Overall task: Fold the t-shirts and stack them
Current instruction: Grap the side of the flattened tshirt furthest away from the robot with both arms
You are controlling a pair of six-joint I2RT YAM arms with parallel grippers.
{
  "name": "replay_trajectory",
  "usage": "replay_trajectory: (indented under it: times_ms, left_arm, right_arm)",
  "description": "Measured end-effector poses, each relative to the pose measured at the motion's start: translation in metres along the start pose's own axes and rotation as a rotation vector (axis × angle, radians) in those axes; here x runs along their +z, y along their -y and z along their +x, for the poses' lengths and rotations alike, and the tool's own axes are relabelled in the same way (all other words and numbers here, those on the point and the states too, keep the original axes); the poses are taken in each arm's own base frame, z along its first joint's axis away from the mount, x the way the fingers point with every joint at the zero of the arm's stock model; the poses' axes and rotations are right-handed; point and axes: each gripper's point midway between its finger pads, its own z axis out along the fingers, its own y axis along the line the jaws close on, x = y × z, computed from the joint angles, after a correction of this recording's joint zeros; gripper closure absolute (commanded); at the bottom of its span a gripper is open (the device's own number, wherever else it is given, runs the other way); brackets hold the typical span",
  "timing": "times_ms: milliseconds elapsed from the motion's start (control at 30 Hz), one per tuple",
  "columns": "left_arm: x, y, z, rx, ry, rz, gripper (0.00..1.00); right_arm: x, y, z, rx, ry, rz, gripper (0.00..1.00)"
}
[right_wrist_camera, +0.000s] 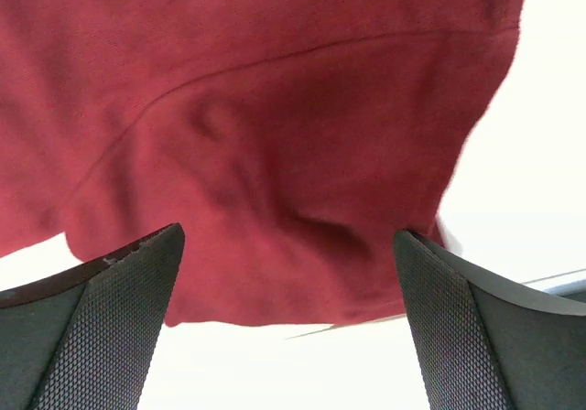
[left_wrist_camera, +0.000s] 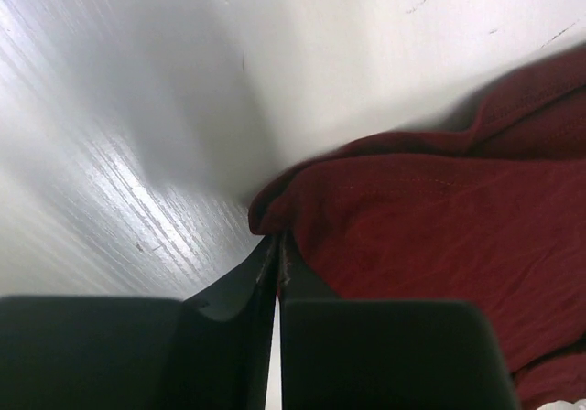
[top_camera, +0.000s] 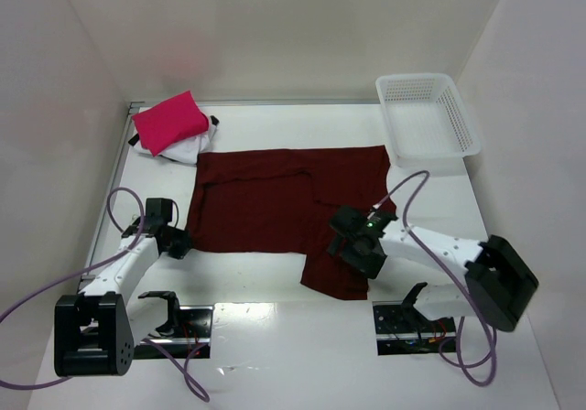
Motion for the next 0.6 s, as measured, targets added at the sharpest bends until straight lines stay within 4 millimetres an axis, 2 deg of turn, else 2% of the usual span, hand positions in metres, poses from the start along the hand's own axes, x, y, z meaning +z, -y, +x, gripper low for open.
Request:
replay_trajectory:
  times_ms: [167,433,600]
  left_arm:
    - [0.0,0.003,0.001,-0.001,-0.008,0.017,0.99]
    - [0.001,0.006,0.005,-0.002,-0.025,0.037,1.0]
    - [0.001,0.008,0.004,-0.008,-0.03,0.047,1.0]
  right_arm:
    - [0.006,-0.001,-0.001,-0.031,-0.005,0.071,0.0]
    - [-0.01,-0.012,-0.011,-0.044,0.012,0.095,0.0]
    - [-0.018,-0.01,-0.011,0.021,0.013,0.094,0.0]
